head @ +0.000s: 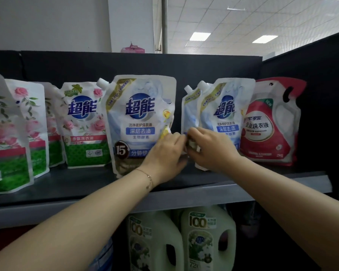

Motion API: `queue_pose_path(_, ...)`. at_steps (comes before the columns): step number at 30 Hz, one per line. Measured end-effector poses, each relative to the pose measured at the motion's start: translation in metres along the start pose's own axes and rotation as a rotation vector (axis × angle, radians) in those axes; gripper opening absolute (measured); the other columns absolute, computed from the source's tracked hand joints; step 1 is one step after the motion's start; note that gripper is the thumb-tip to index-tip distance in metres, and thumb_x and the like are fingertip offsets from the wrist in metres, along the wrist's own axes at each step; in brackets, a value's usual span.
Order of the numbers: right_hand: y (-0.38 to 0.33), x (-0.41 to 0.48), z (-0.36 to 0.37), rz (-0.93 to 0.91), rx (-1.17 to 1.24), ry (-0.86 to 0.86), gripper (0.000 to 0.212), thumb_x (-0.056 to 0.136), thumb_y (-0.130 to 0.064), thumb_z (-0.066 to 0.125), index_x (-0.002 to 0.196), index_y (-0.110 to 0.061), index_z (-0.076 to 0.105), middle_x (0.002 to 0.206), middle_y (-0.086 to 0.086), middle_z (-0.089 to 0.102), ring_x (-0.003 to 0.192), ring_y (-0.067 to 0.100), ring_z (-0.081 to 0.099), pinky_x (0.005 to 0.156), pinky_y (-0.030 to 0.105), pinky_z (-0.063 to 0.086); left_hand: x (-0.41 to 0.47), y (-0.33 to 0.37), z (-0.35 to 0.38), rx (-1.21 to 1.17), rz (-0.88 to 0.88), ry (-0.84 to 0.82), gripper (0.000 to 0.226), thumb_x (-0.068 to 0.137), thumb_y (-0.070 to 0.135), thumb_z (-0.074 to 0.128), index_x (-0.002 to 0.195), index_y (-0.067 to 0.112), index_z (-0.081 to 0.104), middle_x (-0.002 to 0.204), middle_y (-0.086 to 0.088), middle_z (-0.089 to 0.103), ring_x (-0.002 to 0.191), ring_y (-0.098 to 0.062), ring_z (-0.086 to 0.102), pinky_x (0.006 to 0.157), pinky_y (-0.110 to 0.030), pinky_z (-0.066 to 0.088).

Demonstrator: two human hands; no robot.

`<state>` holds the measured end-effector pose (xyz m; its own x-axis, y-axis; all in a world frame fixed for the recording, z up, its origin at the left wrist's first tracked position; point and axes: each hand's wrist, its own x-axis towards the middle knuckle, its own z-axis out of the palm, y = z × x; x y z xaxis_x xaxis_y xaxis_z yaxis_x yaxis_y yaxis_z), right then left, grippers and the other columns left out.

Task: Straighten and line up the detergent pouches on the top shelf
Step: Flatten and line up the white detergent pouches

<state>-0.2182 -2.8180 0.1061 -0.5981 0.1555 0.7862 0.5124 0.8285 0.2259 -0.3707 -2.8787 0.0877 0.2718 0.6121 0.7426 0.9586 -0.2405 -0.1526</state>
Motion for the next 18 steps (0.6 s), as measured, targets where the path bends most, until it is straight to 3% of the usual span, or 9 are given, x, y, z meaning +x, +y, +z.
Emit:
queue_pose_path(3, 0.028, -0.020, -0.013, 0.096, -0.080, 0.036, 0.021, 0.080, -0.023, 0.062, 0.093, -0.009, 0.054, 0.079, 0.005, 0.061, 0.049, 0.024, 0.052, 0.042, 0.020, 0.018, 0.028, 0.022, 0.014, -0.304, -0.346, -0.099, 0.044, 0.089, 0.036, 0.060, 0.121, 0.016, 0.038, 0.117, -0.003, 0.052, 0.103, -0.023, 0.056, 0.078, -0.032, 0.046)
queue_pose_path(6, 0.062, -0.039, -0.026, 0.322, -0.051, -0.002, 0.040, 0.089, -0.024, 0.059, 0.123, -0.010, 0.043, 0.110, 0.010, 0.060, 0.060, 0.027, 0.057, 0.046, 0.025, 0.030, 0.060, 0.032, 0.035, -0.554, -0.532, -0.134, 0.067, 0.086, 0.046, 0.063, 0.133, 0.010, 0.032, 0.131, -0.006, 0.049, 0.118, -0.022, 0.052, 0.085, -0.024, 0.041)
queue_pose_path(8, 0.087, -0.047, -0.028, 0.502, 0.007, -0.076, 0.045, 0.096, -0.029, 0.049, 0.135, -0.014, 0.032, 0.118, 0.011, 0.060, 0.071, 0.031, 0.062, 0.053, 0.031, 0.039, 0.079, 0.037, 0.048, -0.678, -0.619, -0.148, 0.069, 0.087, 0.053, 0.058, 0.133, 0.008, 0.032, 0.132, -0.007, 0.051, 0.117, -0.023, 0.053, 0.090, -0.028, 0.045)
queue_pose_path(11, 0.119, -0.049, -0.021, 0.713, 0.159, -0.257, 0.048, 0.098, -0.037, 0.044, 0.137, -0.012, 0.030, 0.122, 0.017, 0.060, 0.100, 0.036, 0.061, 0.075, 0.036, 0.045, 0.096, 0.041, 0.062, -0.717, -0.729, -0.121, 0.068, 0.091, 0.058, 0.045, 0.134, 0.007, 0.033, 0.128, -0.011, 0.055, 0.113, -0.027, 0.056, 0.094, -0.034, 0.046)
queue_pose_path(14, 0.129, -0.047, -0.004, 0.771, 0.392, -0.401, 0.056, 0.095, -0.044, 0.052, 0.136, -0.008, 0.037, 0.135, 0.012, 0.052, 0.121, 0.029, 0.052, 0.099, 0.032, 0.042, 0.104, 0.037, 0.069, -0.645, -0.770, -0.084, 0.055, 0.094, 0.056, 0.040, 0.120, 0.008, 0.040, 0.117, -0.012, 0.059, 0.105, -0.029, 0.059, 0.091, -0.038, 0.048)
queue_pose_path(18, 0.126, -0.035, 0.017, 0.800, 0.497, -0.354, 0.067, 0.087, -0.041, 0.066, 0.131, -0.002, 0.033, 0.131, 0.012, 0.053, 0.118, 0.027, 0.053, 0.088, 0.026, 0.041, 0.104, 0.026, 0.071, -0.610, -0.848, -0.013, 0.052, 0.094, 0.055, 0.040, 0.113, 0.007, 0.041, 0.109, -0.009, 0.058, 0.093, -0.025, 0.058, 0.082, -0.035, 0.048)
